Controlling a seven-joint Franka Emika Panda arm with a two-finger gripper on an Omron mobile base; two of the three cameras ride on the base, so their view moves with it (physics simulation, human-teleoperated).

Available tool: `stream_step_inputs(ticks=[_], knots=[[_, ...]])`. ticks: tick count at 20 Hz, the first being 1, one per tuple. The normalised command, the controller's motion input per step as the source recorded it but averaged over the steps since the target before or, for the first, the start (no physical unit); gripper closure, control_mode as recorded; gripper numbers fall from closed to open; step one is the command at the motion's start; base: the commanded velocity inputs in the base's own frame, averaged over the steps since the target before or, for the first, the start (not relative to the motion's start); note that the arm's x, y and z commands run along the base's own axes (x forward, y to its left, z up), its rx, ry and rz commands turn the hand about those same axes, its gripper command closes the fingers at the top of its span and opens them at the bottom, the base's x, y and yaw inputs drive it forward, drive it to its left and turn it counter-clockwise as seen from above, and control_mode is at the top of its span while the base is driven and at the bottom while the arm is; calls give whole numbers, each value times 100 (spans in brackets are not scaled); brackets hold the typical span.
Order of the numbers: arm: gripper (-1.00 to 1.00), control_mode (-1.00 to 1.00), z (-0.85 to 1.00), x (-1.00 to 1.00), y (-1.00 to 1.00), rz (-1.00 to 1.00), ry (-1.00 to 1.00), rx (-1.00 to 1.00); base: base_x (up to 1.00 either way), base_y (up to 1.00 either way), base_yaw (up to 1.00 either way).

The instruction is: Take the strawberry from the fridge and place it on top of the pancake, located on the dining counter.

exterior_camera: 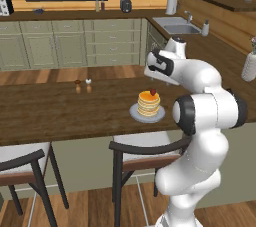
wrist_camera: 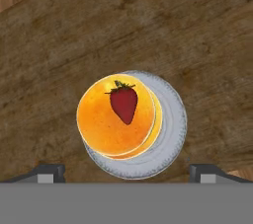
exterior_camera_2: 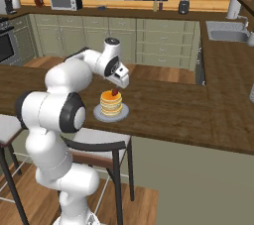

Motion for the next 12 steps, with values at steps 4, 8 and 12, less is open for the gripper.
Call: stream_step_inputs(ticks=[4,8,12], knots=[[-100,-100,0,-48,1,-4,-2,0,0,0,0],[-100,-100,12,-46,0,-3,-2,0,0,0,0],[-100,-100,39,-39,0,-5,-4,0,0,0,0]])
